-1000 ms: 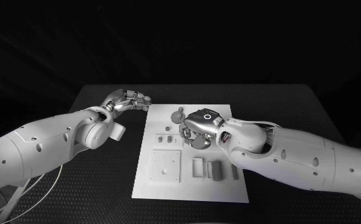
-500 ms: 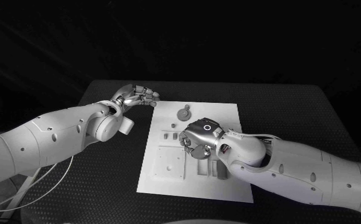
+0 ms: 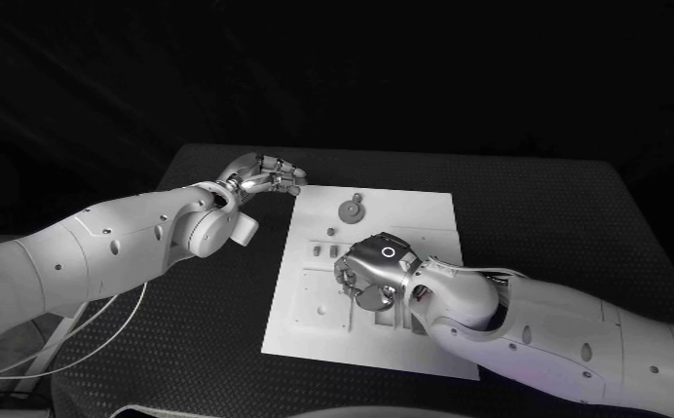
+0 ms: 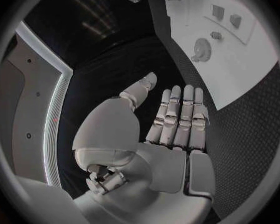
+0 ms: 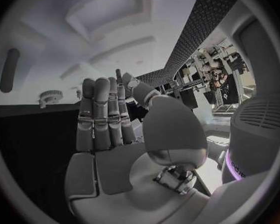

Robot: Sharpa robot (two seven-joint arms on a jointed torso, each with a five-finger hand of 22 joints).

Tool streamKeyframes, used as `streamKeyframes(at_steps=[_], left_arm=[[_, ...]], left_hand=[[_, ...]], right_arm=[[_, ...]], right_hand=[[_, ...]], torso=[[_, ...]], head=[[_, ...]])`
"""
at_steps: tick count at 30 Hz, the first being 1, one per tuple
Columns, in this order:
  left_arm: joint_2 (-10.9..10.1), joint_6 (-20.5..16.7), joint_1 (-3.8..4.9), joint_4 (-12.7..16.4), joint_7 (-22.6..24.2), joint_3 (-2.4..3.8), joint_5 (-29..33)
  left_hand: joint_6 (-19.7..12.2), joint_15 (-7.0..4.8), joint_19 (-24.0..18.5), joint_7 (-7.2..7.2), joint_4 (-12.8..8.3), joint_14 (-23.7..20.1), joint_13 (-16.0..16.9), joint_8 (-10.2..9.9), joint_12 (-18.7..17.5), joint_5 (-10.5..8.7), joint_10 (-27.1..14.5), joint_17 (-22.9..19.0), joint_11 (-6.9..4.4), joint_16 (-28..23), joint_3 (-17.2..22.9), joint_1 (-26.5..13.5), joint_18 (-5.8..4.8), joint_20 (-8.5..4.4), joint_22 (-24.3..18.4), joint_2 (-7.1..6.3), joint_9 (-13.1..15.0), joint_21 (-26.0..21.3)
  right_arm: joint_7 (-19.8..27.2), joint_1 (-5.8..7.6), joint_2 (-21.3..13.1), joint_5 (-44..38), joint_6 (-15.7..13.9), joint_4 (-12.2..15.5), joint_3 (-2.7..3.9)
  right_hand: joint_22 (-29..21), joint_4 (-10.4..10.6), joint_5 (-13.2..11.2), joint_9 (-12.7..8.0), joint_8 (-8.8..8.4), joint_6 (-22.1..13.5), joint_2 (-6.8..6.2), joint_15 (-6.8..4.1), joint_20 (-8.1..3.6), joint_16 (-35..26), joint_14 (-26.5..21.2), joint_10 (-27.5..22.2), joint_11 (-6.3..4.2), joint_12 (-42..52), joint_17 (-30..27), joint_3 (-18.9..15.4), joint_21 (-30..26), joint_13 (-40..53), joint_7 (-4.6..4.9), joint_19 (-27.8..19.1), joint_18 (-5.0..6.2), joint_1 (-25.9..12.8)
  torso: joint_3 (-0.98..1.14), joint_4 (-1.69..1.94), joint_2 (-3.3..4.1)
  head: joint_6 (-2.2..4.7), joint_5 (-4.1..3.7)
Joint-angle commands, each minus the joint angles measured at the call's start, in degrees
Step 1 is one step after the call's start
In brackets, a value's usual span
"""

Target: Assemble the parts on the task board

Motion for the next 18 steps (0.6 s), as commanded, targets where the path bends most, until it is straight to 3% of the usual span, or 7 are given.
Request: streamKeyframes(at_steps=[1, 8, 18], left_arm=[[0.15, 0.56, 0.03, 0.1, 0.41, 0.03, 0.32], [0.05, 0.51, 0.03, 0.16, 0.28, 0.03, 0.32], [0.08, 0.56, 0.05, 0.32, 0.27, 0.03, 0.32]], left_hand=[[-0.35, -0.05, 0.3, 0.2, -0.02, 0.22, -0.09, 0.15, -0.07, -0.34, -0.19, 0.08, 0.2, -0.29, -0.33, 0.27, 0.67, -0.03, -0.07, -0.03, -0.06, 0.22], [-0.34, -0.05, 0.3, 0.2, -0.02, 0.22, -0.11, 0.15, -0.06, -0.34, -0.2, 0.11, 0.21, -0.32, -0.34, 0.27, 0.67, -0.02, -0.11, -0.01, -0.07, 0.22], [-0.35, -0.04, 0.29, 0.2, -0.02, 0.22, -0.12, 0.15, -0.06, -0.34, -0.2, 0.15, 0.21, -0.36, -0.34, 0.27, 0.68, -0.02, -0.16, 0.01, -0.08, 0.22]], right_arm=[[0.89, -0.38, 0.31, -1.17, -1.99, -0.27, 0.0], [1.76, -0.72, 0.57, 0.27, -3.28, -1.44, 0.0], [3.17, -0.9, 0.65, 2.4, -5.84, -3.36, 0.0]], right_hand=[[0.87, -0.01, -0.03, 0.06, 0.11, 0.26, -0.11, -0.3, -0.04, 0.29, 0.17, 0.38, -0.13, -0.35, 0.08, 0.14, 0.2, 0.07, 0.2, 0.57, 0.83, 0.23], [0.9, 0.0, -0.03, 0.1, 0.12, 0.3, -0.19, -0.33, -0.07, 0.31, 0.25, 0.46, -0.16, -0.37, 0.08, 0.17, 0.23, 0.13, 0.18, 0.66, 0.83, 0.26], [0.95, 0.01, -0.03, 0.12, 0.1, 0.29, -0.17, -0.34, -0.11, 0.28, 0.26, 0.46, -0.17, -0.42, 0.06, 0.21, 0.29, 0.16, 0.18, 0.78, 0.83, 0.27]], torso=[[-0.11, 0.1, -0.01], [-0.15, 0.16, -0.01], [-0.19, 0.05, 0.01]], head=[[-0.14, 0.7], [-0.38, 1.63], [-0.25, 1.85]])
